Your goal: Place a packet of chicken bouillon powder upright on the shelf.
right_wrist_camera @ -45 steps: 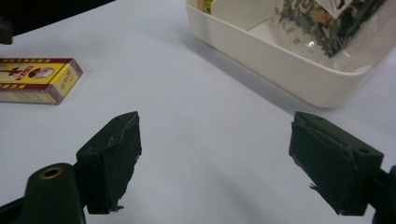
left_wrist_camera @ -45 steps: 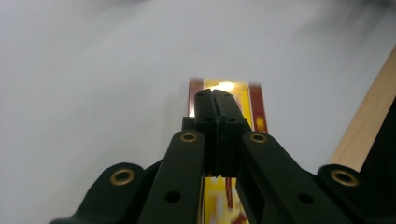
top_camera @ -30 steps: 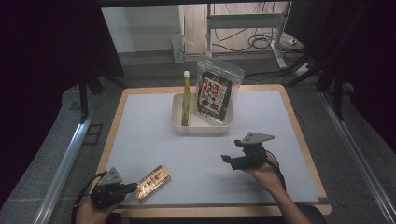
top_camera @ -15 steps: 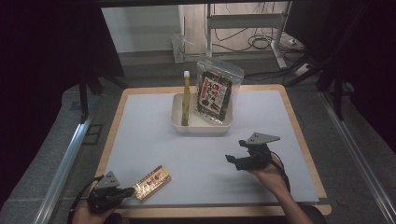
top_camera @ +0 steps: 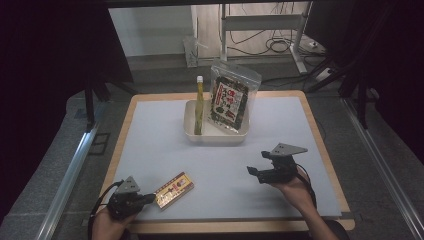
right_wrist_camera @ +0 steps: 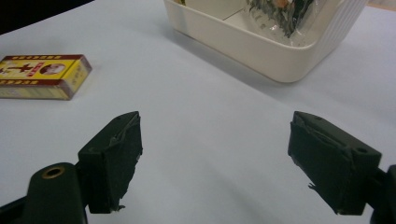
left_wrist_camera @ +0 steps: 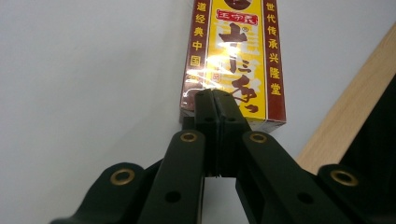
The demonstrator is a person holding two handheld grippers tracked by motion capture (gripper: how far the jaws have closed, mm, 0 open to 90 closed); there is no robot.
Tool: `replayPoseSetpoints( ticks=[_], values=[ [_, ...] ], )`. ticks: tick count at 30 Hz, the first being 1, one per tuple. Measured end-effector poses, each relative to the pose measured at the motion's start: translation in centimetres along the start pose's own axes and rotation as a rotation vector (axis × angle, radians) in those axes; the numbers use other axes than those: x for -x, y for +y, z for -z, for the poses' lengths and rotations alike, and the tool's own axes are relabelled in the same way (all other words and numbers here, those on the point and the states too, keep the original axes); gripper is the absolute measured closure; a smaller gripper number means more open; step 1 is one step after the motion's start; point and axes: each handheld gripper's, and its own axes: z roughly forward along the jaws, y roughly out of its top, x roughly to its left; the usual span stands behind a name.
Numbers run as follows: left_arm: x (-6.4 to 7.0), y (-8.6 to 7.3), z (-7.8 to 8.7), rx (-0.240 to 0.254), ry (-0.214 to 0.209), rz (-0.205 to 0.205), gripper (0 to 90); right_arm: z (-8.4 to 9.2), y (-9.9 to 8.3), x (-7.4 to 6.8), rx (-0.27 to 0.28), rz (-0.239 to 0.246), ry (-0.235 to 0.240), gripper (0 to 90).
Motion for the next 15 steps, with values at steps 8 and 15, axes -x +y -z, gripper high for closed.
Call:
replayPoseSetpoints(
  ticks=[8, 15],
  values=[
    [0.5, 2.4, -2.1, -0.011, -0.036, -0.040, 90.0, 0.0, 0.0, 0.1, -0.006, 0.000, 0.003, 17.8],
    [0.7, 4.4, -3.7, -0.016, -0.057, -0.065, 89.9, 0.2, -0.4, 0.3, -0.018, 0.001, -0.008, 17.8]
  ],
)
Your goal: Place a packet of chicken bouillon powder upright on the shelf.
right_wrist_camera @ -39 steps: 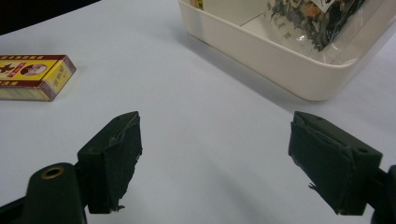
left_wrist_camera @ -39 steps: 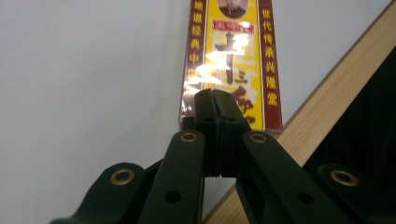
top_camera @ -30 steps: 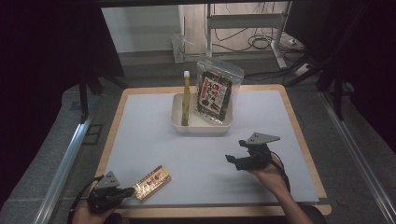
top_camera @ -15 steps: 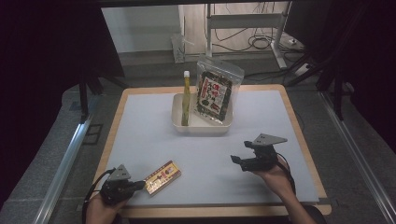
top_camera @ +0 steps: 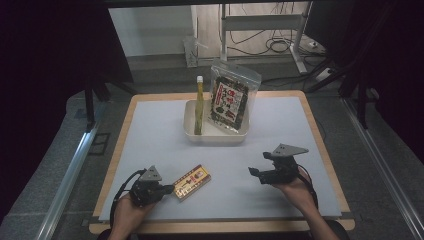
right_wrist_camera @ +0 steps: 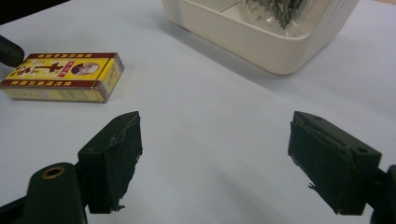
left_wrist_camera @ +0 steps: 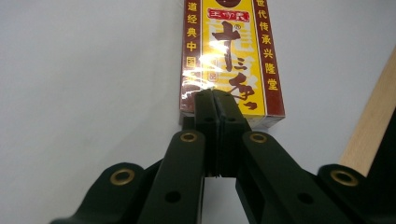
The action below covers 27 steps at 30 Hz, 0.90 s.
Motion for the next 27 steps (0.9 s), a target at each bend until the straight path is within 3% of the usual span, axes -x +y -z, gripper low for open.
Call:
replayPoseSetpoints(
  ticks=[11, 19, 27],
  values=[
    [0.4, 2.9, -2.2, -0.011, -0.025, -0.045, 89.9, 0.4, -0.5, 0.1, -0.010, 0.004, -0.017, 17.7],
    [0.4, 3.8, -2.9, -0.002, -0.046, -0.047, 89.9, 0.3, -0.6, 0.1, -0.017, 0.013, -0.019, 17.7],
    [0.4, 3.9, -2.7, 0.015, -0.029, -0.048, 87.6, 0.4, -0.6, 0.2, -0.017, 0.014, -0.024, 17.7]
  ],
)
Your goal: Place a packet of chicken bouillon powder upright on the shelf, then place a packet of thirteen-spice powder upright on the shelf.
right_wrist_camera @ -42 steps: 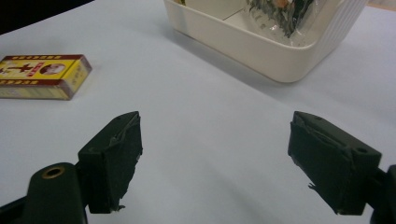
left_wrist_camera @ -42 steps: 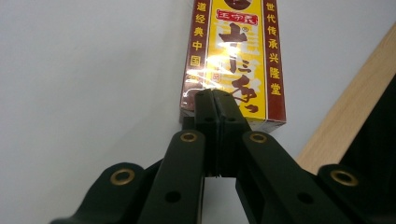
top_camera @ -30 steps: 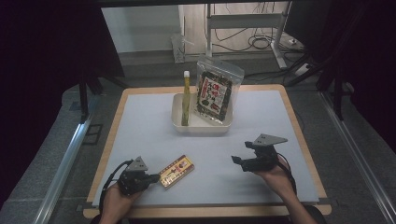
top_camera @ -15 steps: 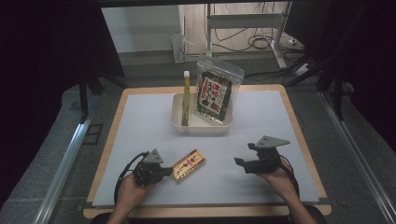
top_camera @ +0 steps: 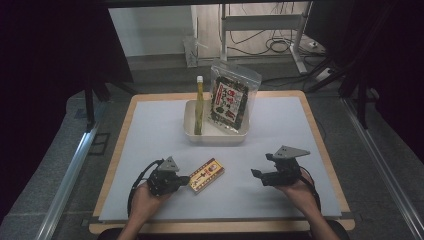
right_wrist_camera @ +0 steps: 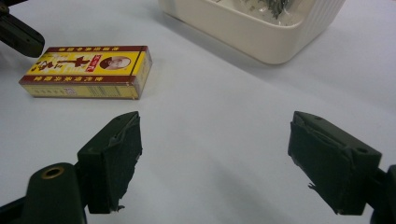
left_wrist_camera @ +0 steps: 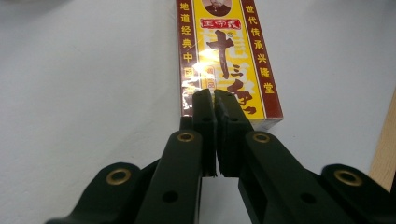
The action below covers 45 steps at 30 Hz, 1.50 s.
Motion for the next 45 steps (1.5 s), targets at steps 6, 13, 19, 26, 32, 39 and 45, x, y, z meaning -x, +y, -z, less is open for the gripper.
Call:
replayPoseSetpoints(
  ticks=[6, 13, 19, 26, 32, 39, 45],
  values=[
    [-0.3, 0.0, 0.5, 0.025, 0.017, 0.008, 85.1, 0.0, 0.0, 0.0, -0.002, 0.002, -0.001, 17.7],
    [-1.1, -0.2, 0.7, 0.033, 0.051, 0.031, 85.1, -0.1, -0.1, 0.1, -0.005, 0.002, -0.003, 17.8],
    [-2.6, -0.1, -0.3, 0.019, 0.065, 0.075, 85.2, -0.2, -0.1, 0.1, -0.007, 0.001, -0.003, 17.8],
    [-2.5, 0.2, -1.7, -0.037, 0.046, 0.062, 85.2, -0.2, -0.2, 0.2, -0.008, -0.001, -0.004, 17.8],
    [-1.6, 0.1, -1.8, -0.047, 0.025, 0.057, 87.0, -0.1, -0.1, 0.2, -0.006, 0.002, -0.003, 17.8],
    [0.1, 0.1, -2.2, -0.052, -0.035, 0.042, 87.0, -0.1, -0.1, 0.2, -0.005, 0.003, -0.005, 17.8],
    [2.1, 0.7, -3.2, -0.061, -0.099, 0.009, 86.8, -0.1, -0.1, 0.2, -0.006, 0.002, -0.004, 17.7]
  ],
)
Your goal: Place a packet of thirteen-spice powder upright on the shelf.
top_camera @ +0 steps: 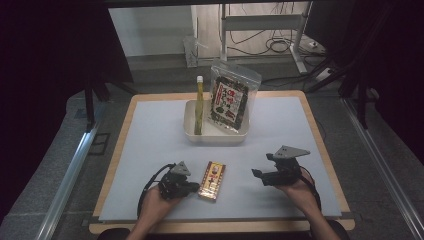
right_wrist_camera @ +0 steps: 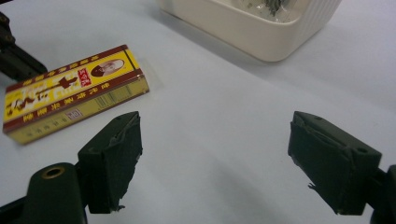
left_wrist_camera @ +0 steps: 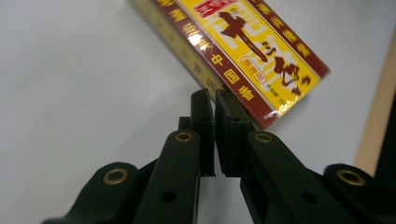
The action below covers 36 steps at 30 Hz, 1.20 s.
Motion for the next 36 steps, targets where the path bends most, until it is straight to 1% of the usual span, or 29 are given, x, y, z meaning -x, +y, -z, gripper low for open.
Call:
replayPoseSetpoints(
  ticks=[3, 5, 7, 8, 11, 12, 15, 18, 20, 23, 26, 28, 30, 32, 33, 34, 36],
  values=[
    [0.6, 0.5, -0.7, -0.004, -0.012, -0.011, 86.2, 0.0, 0.0, 0.0, -0.005, -0.002, -0.001, 17.7],
    [0.8, 0.8, -1.1, 0.004, -0.039, -0.008, 86.2, -0.1, 0.0, 0.0, -0.009, -0.007, -0.001, 17.7],
    [1.2, 1.2, -1.6, 0.005, -0.050, -0.011, 86.3, -0.1, 0.0, 0.1, -0.013, -0.010, -0.001, 17.8],
    [1.4, 1.5, -1.8, 0.002, -0.052, -0.022, 86.3, -0.1, 0.0, 0.1, -0.014, -0.011, -0.002, 17.7],
    [1.9, 2.1, -2.5, 0.006, -0.070, -0.033, 86.2, -0.1, -0.1, 0.2, -0.015, -0.013, -0.002, 17.8],
    [2.4, 2.5, -3.0, 0.005, -0.078, -0.048, 86.2, -0.1, -0.1, 0.2, -0.016, -0.014, -0.003, 17.8],
    [2.8, 2.9, -3.4, 0.009, -0.091, -0.059, 86.2, -0.1, -0.1, 0.2, -0.016, -0.015, -0.003, 17.8],
    [3.4, 3.7, -4.0, 0.011, -0.101, -0.081, 85.6, -0.1, -0.1, 0.3, -0.017, -0.017, -0.004, 17.8],
    [3.6, 4.1, -4.4, 0.018, -0.111, -0.084, 85.6, -0.1, -0.1, 0.3, -0.018, -0.017, -0.004, 17.8],
    [4.1, 5.1, -5.4, 0.036, -0.122, -0.096, 85.6, -0.1, -0.1, 0.3, -0.020, -0.014, -0.005, 17.8],
    [4.4, 5.6, -6.3, 0.033, -0.127, -0.114, 85.6, -0.2, -0.1, 0.4, -0.027, -0.018, -0.004, 17.8],
    [4.4, 5.5, -6.1, 0.037, -0.126, -0.117, 85.2, -0.2, -0.1, 0.4, -0.028, -0.018, -0.003, 17.8],
    [4.3, 5.3, -5.3, 0.045, -0.107, -0.123, 83.4, -0.2, -0.1, 0.5, -0.038, -0.023, 0.000, 17.8],
    [3.8, 5.1, -4.0, 0.072, -0.098, -0.111, 80.2, -0.3, -0.1, 0.5, -0.043, -0.032, 0.002, 17.8],
    [3.6, 5.0, -3.5, 0.087, -0.095, -0.104, 72.5, -0.3, -0.1, 0.6, -0.046, -0.035, 0.007, 17.8],
    [3.3, 4.8, -2.9, 0.098, -0.083, -0.099, 72.5, -0.3, -0.1, 0.6, -0.046, -0.035, 0.007, 17.8],
    [2.7, 4.3, -1.6, 0.124, -0.058, -0.082, 61.0, -0.3, 0.0, 0.5, -0.052, -0.039, 0.012, 17.8]
  ],
)
